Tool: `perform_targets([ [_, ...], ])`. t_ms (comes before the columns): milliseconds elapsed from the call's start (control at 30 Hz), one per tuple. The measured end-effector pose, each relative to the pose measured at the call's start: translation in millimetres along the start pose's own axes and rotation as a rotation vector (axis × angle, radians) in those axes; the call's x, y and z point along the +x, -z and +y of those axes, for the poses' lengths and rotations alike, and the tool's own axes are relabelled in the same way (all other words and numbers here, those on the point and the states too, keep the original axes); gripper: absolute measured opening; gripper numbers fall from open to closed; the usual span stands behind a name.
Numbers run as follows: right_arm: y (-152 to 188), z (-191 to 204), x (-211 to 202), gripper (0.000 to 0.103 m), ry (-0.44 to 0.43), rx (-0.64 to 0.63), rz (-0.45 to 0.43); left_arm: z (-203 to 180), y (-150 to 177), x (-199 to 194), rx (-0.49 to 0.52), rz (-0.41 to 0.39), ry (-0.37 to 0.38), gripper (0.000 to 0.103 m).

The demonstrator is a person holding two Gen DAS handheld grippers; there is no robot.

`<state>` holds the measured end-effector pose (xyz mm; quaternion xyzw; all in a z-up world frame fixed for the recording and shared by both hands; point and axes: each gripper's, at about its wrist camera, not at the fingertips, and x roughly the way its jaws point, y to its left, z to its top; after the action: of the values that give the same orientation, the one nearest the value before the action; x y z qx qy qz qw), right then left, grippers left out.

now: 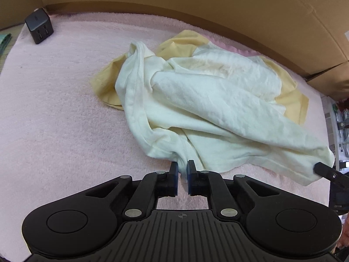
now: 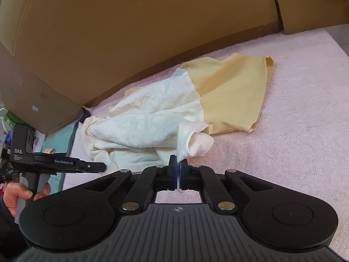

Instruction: Fold clothes

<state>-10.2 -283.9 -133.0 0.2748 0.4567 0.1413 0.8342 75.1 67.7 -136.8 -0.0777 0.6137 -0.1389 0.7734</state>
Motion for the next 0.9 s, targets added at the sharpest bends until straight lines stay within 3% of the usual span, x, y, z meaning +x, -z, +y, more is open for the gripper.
perform_targets([
  [133, 1, 5, -18, 0.002, -0.071, 0.034, -0.004, 6, 9, -28, 0.018, -0.004, 0.04, 0.004],
  [300, -2, 6, -45, 0.002, -0.149, 0.071, -0.009, 14, 27, -66, 0.083, -0.012, 0.032, 0.004],
  [433, 6, 9, -56, 0.002, -0.12, 0.013, 0.059, 19, 53, -71, 0.133, 0.019, -0.013, 0.004],
  [567, 28, 3, -47, 0.002, -0.015, -0.046, 0.147, 31, 79, -52, 0.154, 0.08, -0.114, 0.005],
  [600, 33, 1, -43, 0.002, 0.018, -0.057, 0.159, 34, 82, -45, 0.146, 0.092, -0.129, 0.012],
  [633, 37, -1, -40, 0.003, 0.054, -0.065, 0.161, 37, 84, -41, 0.127, 0.097, -0.126, 0.03],
  [667, 40, -3, -37, 0.005, 0.077, -0.068, 0.16, 43, 84, -38, 0.092, 0.094, -0.105, 0.032],
  [700, 42, -4, -36, 0.006, 0.085, -0.065, 0.155, 48, 82, -37, 0.054, 0.082, -0.085, 0.042],
  [733, 44, -6, -35, 0.007, 0.092, -0.062, 0.15, 53, 79, -36, 0.013, 0.067, -0.065, 0.061],
  [767, 45, -7, -34, 0.013, 0.099, -0.059, 0.146, 57, 76, -35, -0.023, 0.044, -0.048, 0.069],
  [800, 45, -8, -33, 0.017, 0.103, -0.054, 0.144, 59, 73, -34, -0.051, 0.021, -0.032, 0.076],
  [900, 46, -10, -31, 0.018, 0.104, -0.037, 0.139, 66, 67, -22, -0.149, 0.006, -0.016, 0.077],
])
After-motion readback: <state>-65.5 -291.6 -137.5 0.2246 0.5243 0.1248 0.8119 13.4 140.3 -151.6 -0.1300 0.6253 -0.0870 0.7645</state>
